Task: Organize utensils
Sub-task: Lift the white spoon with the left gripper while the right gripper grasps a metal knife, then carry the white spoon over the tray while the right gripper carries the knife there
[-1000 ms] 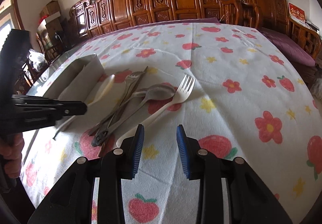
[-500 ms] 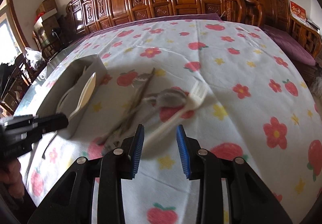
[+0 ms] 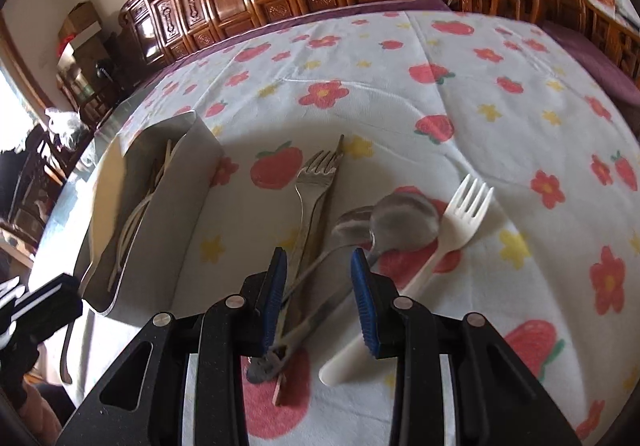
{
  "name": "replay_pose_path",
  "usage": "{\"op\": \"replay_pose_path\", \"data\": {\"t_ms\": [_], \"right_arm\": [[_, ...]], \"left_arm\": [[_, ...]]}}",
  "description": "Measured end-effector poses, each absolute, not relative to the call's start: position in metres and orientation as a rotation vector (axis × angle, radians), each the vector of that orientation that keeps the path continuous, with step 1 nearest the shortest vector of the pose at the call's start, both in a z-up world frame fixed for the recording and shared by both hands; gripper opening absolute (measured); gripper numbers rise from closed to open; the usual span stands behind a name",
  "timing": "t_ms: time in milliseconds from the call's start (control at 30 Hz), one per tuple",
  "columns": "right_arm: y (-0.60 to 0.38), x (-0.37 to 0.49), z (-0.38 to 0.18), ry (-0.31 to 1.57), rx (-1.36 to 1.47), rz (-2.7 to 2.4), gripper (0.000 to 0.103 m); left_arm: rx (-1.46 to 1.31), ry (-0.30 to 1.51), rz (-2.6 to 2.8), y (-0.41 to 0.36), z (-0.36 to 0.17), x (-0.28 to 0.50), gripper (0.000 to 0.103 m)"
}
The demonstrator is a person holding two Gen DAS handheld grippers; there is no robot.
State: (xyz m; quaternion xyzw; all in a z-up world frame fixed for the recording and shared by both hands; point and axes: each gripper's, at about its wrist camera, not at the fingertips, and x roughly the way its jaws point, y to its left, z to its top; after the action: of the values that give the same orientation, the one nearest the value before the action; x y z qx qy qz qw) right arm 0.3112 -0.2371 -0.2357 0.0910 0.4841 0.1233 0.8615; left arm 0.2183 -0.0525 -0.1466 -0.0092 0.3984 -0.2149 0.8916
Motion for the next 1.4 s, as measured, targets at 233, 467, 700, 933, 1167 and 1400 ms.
{"op": "replay_pose_path", "data": {"t_ms": [233, 467, 700, 933, 1167, 1400], "right_arm": [[-0.229, 0.321, -0.247, 1.058, 0.214, 0.234, 0.031], [-0.221, 0.327, -0.251, 1.088, 0.194, 0.159, 0.028], [-0.227, 0.327, -0.251, 1.096, 0.216, 0.148, 0.013], [-0.219, 0.324, -0.240, 1.082, 0.178, 0.161, 0.002], [-0.223, 0.321, -0.222, 1.048, 0.189, 0.182, 0.002], [-0.219, 0.319, -0.189, 0.983, 0.158, 0.227, 0.003]], "left_arm": [[-0.018, 0.805, -0.447, -0.048, -0.141, 0.217, 0.007], [-0.022, 0.788, -0.453, -0.044, -0.136, 0.214, 0.007], [-0.041, 0.783, -0.456, -0.038, -0.134, 0.214, 0.007], [-0.045, 0.772, -0.446, -0.032, -0.131, 0.214, 0.007], [-0.053, 0.760, -0.422, -0.018, -0.126, 0.218, 0.007], [-0.042, 0.745, -0.366, 0.002, -0.118, 0.232, 0.007]]}}
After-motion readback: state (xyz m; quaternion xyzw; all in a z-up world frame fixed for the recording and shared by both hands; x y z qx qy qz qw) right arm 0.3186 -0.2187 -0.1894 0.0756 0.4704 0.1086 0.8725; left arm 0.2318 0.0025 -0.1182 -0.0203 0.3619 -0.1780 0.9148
